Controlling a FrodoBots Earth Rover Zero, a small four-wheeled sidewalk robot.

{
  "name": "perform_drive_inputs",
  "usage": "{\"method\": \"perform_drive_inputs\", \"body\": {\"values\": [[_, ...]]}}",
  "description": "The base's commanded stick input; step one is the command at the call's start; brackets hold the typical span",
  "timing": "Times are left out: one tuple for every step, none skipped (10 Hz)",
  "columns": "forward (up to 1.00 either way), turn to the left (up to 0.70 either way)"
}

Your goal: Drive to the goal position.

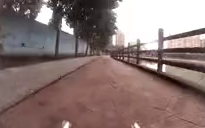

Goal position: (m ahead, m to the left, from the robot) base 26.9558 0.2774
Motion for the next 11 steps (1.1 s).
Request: {"method": "perform_drive_inputs", "body": {"values": [[0.70,-0.05],[0.70,0.00],[0.70,0.00],[0.70,0.00],[0.70,0.00],[0.70,0.00],[0.70,0.00],[0.70,0.00],[0.70,0.00],[0.70,0.00],[0.70,0.00]]}}
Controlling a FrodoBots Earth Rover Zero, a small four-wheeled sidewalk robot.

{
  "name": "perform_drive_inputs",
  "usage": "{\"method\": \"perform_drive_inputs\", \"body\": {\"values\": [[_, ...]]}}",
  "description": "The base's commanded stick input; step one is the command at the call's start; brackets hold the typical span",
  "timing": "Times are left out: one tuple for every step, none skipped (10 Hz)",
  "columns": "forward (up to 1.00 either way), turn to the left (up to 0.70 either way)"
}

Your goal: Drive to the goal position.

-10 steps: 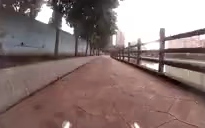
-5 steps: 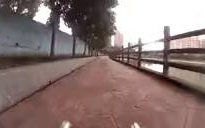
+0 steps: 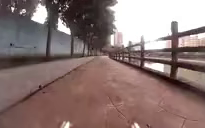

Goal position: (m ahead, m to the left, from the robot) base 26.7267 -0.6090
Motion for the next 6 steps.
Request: {"method": "perform_drive_inputs", "body": {"values": [[0.70,0.00],[0.70,-0.01],[0.70,-0.01],[0.70,-0.02],[0.70,-0.02],[0.70,-0.03]]}}
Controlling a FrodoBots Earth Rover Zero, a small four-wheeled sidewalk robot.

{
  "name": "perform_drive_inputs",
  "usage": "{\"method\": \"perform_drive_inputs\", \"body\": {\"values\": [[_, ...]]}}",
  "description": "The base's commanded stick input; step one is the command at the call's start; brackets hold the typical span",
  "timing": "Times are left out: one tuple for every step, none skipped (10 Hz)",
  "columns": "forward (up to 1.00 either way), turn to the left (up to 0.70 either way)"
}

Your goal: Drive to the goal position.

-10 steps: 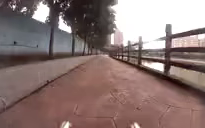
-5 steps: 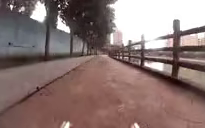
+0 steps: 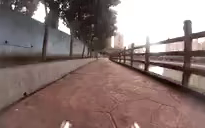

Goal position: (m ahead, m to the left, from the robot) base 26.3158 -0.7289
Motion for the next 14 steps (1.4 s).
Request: {"method": "perform_drive_inputs", "body": {"values": [[0.70,-0.07],[0.70,-0.16],[0.70,-0.22],[0.70,-0.29],[0.70,-0.13],[0.70,0.00],[0.70,0.00],[0.70,0.00],[0.70,0.00],[0.70,0.00],[0.70,0.00],[0.70,0.00],[0.70,0.00],[0.70,0.00]]}}
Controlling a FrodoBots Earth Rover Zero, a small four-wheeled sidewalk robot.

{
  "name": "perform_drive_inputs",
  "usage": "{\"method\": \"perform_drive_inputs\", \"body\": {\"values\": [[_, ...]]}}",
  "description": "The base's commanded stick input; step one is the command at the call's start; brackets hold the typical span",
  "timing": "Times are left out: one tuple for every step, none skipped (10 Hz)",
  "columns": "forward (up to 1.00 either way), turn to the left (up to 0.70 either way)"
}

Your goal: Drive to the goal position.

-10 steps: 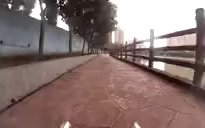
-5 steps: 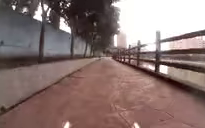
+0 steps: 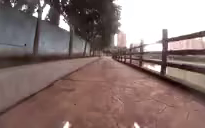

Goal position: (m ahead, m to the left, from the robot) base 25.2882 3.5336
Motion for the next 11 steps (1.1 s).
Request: {"method": "perform_drive_inputs", "body": {"values": [[0.70,0.00],[0.70,0.00],[0.70,0.00],[0.70,0.00],[0.70,0.00],[0.70,0.00],[0.70,0.00],[0.70,0.00],[0.70,0.00],[0.70,0.00],[0.70,0.00]]}}
